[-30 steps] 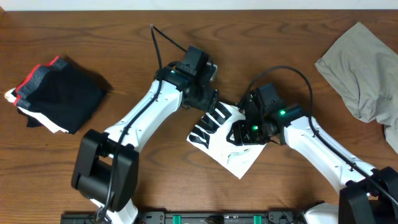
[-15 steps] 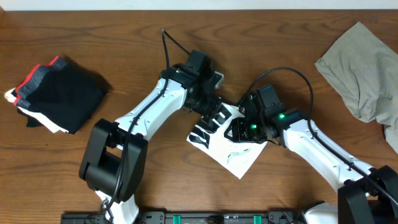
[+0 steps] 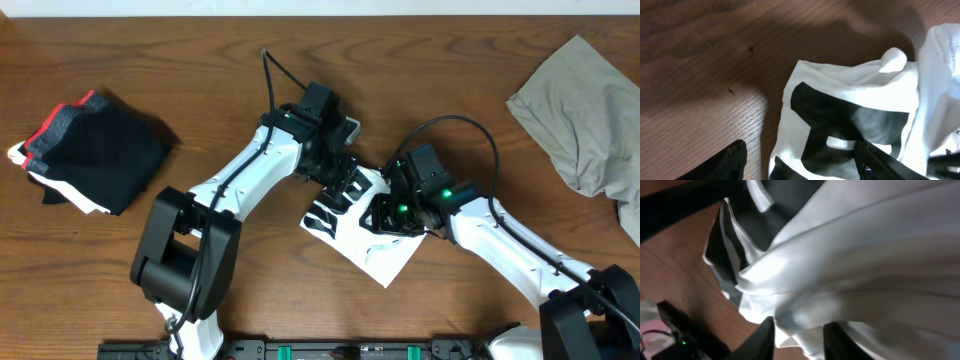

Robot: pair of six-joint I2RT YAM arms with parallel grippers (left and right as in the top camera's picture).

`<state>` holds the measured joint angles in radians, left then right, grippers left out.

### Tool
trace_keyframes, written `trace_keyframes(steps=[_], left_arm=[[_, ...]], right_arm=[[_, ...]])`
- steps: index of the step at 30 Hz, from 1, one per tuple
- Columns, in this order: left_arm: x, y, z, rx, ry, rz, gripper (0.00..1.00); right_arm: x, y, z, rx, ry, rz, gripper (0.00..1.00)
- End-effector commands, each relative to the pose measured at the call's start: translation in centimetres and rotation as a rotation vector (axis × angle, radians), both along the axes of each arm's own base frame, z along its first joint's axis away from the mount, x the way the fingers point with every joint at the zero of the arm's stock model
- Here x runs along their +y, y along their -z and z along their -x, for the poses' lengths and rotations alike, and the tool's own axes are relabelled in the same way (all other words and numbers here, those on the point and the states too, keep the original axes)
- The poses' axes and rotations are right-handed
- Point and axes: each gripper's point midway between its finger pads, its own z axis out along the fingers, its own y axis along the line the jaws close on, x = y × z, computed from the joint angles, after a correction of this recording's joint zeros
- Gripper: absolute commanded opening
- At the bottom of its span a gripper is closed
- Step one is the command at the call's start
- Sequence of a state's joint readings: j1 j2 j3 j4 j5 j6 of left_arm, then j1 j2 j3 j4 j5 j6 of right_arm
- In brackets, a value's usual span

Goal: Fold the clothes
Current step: 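Tuck and flatten the shirt's folds with both grippers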

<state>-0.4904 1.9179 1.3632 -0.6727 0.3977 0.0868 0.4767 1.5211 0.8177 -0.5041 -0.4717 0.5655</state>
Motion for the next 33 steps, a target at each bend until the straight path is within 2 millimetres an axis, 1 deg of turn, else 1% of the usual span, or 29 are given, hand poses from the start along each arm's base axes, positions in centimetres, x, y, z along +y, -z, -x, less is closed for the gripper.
trace_keyframes(steps=[1,3,7,10,12,13,14,18,20,22,24,29,33], left_arm=[[0.2,1.4,0.8,0.037,0.019,-0.009,0.71],[0.2,1.4,0.8,0.038,0.019,-0.009,0.71],[0.2,1.4,0.8,0.037,0.019,-0.009,0.71],[0.2,1.4,0.8,0.038,0.019,-0.009,0.71],[0.2,1.4,0.8,0.038,0.019,-0.010,0.72],[0.2,1.4,0.8,0.038,0.019,-0.010,0.74],[0.2,1.4,0.8,0.038,0.019,-0.009,0.75],[0.2,1.4,0.8,0.038,0.019,-0.009,0.75],[0.2,1.4,0.8,0.038,0.019,-0.009,0.75],[0.2,1.4,0.8,0.038,0.019,-0.009,0.75],[0.2,1.4,0.8,0.038,0.019,-0.009,0.75],[0.3,1.4,1.0,0.048,0.015,-0.013,0.75],[0.6,1.6,1.6,0.075,0.015,-0.027,0.75]], right_arm=[[0.6,0.0,0.3,0.026,0.034,-0.011,0.24],[0.7,-0.1,0.2,0.019,0.035,-0.016,0.18],[0.9,-0.2,-0.1,0.006,0.035,-0.024,0.01],[1.1,-0.4,0.1,0.013,0.026,-0.040,0.01],[1.7,-0.7,1.2,0.050,-0.017,-0.081,0.01],[1.7,-0.8,2.0,0.087,-0.033,-0.093,0.01],[1.5,-0.6,2.7,0.124,-0.034,-0.087,0.01],[-0.6,0.5,5.6,0.231,-0.057,0.017,0.01],[-2.6,1.4,6.7,0.267,-0.045,0.128,0.01],[-4.5,2.1,7.1,0.275,-0.028,0.236,0.01],[-5.3,2.5,6.9,0.262,-0.019,0.287,0.01],[-6.8,3.0,5.4,0.183,0.009,0.378,0.01],[-9.0,3.4,4.4,0.131,0.051,0.508,0.01]])
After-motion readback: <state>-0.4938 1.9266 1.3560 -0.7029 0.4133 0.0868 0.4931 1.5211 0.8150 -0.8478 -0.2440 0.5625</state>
